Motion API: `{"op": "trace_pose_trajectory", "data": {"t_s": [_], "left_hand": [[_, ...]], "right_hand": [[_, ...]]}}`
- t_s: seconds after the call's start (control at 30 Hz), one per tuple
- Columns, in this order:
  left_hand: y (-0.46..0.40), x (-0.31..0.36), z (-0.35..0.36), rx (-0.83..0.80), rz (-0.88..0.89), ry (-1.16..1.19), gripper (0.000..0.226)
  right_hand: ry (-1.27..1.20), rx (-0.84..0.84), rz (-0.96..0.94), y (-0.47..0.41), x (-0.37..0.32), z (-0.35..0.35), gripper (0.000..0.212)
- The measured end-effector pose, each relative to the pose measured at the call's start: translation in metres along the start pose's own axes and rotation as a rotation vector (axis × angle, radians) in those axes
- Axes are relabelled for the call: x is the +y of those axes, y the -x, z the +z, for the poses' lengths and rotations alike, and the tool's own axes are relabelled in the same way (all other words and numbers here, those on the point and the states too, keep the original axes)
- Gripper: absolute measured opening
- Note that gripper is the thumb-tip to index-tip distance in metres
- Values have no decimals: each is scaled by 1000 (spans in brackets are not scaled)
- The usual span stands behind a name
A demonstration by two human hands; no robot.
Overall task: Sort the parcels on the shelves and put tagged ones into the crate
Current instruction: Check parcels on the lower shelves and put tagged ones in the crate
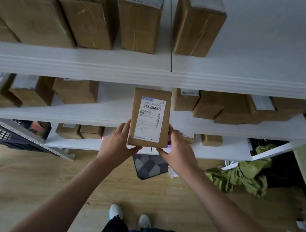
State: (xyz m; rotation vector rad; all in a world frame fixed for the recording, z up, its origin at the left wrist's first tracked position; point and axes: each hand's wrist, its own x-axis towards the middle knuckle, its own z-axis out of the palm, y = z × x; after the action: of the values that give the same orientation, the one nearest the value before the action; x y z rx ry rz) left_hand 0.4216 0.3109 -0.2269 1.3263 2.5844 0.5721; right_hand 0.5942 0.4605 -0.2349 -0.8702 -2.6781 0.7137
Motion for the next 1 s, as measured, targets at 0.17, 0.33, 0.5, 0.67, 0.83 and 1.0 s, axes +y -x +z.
{"op": "trace_pose_trajectory", "data": {"t_s": [0.17, 0.33, 0.5, 0.67, 0.83, 1.0], "left_hand": [[9, 4, -6, 13, -7, 5, 86], [14, 1, -6, 21, -16, 15, 86], [15, -8, -6, 10, -37, 37, 84], [6, -21, -10, 10, -42, 48, 85], [-8, -40, -13, -41, -34, 57, 80], [-24, -68, -16, -130, -82, 62, 75]], "right_hand": [[22, -11, 6, 4, -9, -10, 84], [46, -29, -5, 5, -14, -11, 86], [53, -44, -15, 0, -20, -5, 86], [66, -61, 9, -14, -25, 4, 86], [42, -105, 56, -31, -34, 14, 82], [-30, -198, 110, -60, -48, 31, 69]]}}
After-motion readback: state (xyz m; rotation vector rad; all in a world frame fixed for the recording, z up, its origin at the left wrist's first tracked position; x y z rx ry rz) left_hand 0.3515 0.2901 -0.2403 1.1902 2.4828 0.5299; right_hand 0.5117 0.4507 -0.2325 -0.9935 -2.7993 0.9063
